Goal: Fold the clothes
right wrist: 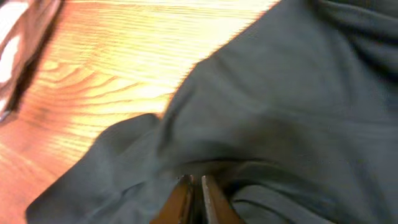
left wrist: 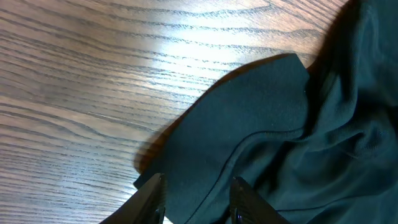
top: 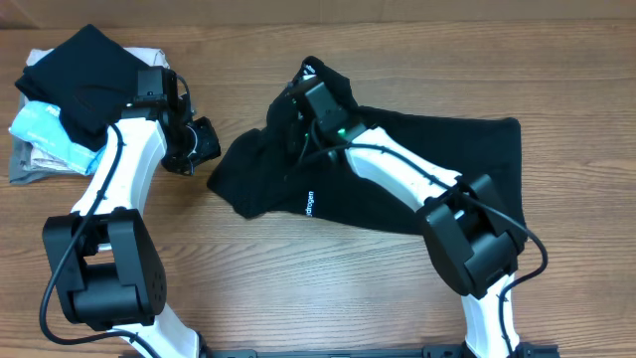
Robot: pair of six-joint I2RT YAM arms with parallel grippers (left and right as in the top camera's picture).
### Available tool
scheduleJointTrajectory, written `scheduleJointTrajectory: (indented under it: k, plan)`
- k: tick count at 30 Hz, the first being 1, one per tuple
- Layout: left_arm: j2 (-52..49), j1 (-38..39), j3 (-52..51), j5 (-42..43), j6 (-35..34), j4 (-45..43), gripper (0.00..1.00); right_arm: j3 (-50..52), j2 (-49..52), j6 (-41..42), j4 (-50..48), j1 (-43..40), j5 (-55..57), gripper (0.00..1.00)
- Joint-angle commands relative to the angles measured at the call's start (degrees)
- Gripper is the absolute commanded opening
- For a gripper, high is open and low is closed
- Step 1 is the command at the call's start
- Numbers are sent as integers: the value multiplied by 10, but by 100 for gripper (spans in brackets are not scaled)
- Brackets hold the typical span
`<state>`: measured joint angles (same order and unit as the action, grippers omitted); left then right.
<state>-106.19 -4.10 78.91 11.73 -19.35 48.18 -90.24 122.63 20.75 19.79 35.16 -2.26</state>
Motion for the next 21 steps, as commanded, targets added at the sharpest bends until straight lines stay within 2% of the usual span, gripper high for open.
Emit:
scheduleJointTrajectory:
  k: [1, 7, 11, 15, 21]
  plan:
    - [7, 4, 10, -12, 1, 0, 37, -17, 0, -3, 24, -11, -40, 10]
    - [7, 4, 10, -12, 0, -2, 37, -22, -33, 0, 55, -12, -130, 11]
    - [6, 4, 10, -12, 0, -1, 37, -22, -43, 53, 87, -10, -149, 8]
    - [6, 4, 10, -12, 0, 0, 38, -14, -38, 70, 125, -7, -147, 6]
    - [6, 4, 10, -12, 0, -1, 38, 14, -17, 69, 98, 0, -118, 6]
